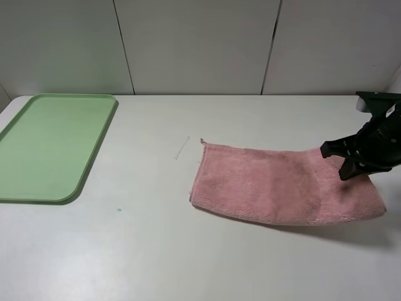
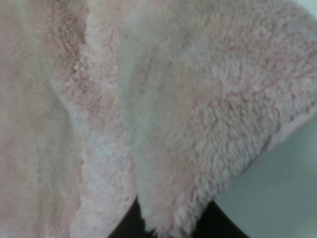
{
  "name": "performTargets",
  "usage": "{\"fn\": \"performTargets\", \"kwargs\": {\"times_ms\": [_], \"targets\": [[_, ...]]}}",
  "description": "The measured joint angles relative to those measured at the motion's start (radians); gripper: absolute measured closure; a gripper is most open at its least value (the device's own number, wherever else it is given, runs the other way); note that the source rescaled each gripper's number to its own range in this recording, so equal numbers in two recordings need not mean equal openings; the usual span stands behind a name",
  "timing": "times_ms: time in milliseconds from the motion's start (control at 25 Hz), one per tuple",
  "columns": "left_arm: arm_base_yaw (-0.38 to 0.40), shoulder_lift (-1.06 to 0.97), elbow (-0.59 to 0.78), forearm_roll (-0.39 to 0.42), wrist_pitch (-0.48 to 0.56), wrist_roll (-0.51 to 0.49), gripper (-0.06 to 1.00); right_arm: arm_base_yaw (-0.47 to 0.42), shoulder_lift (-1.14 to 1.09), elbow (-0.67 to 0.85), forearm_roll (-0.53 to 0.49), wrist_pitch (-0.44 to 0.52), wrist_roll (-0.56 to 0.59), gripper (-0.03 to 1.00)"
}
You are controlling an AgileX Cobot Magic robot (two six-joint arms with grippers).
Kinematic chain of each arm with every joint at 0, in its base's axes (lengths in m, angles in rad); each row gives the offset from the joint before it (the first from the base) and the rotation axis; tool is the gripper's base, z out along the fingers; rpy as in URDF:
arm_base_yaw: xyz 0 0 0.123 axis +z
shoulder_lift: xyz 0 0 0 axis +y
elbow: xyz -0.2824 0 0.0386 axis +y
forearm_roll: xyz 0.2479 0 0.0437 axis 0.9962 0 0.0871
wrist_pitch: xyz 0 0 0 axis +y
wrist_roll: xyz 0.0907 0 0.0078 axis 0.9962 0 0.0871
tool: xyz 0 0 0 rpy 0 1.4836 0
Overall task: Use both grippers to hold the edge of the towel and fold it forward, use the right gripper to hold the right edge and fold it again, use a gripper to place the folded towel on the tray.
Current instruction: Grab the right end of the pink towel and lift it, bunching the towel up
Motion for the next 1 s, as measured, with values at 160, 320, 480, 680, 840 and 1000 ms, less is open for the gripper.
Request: {"fn": "performTargets", "kwargs": {"times_ms": [160,320,480,680,840,1000], "targets": [[0.000,0.000,0.000,0.000,0.000,0.000,0.04,-0.044,-0.018,-0.002,-0.044,0.059,0.000,0.92],[0.000,0.000,0.000,0.000,0.000,0.000,0.04,-0.082,-0.023,-0.020,-0.086,0.119,0.000,0.92],[0.000,0.000,0.000,0.000,0.000,0.000,0.04,-0.112,-0.023,-0.035,-0.096,0.145,0.000,0.92],[0.000,0.000,0.000,0.000,0.000,0.000,0.04,-0.144,-0.023,-0.072,-0.139,0.197,0.026,0.92],[0.000,0.000,0.000,0.000,0.000,0.000,0.04,-0.146,-0.026,-0.109,-0.172,0.240,0.048,0.92],[0.000,0.000,0.000,0.000,0.000,0.000,0.04,-0.146,-0.036,-0.133,-0.176,0.267,0.056,0.92]]}}
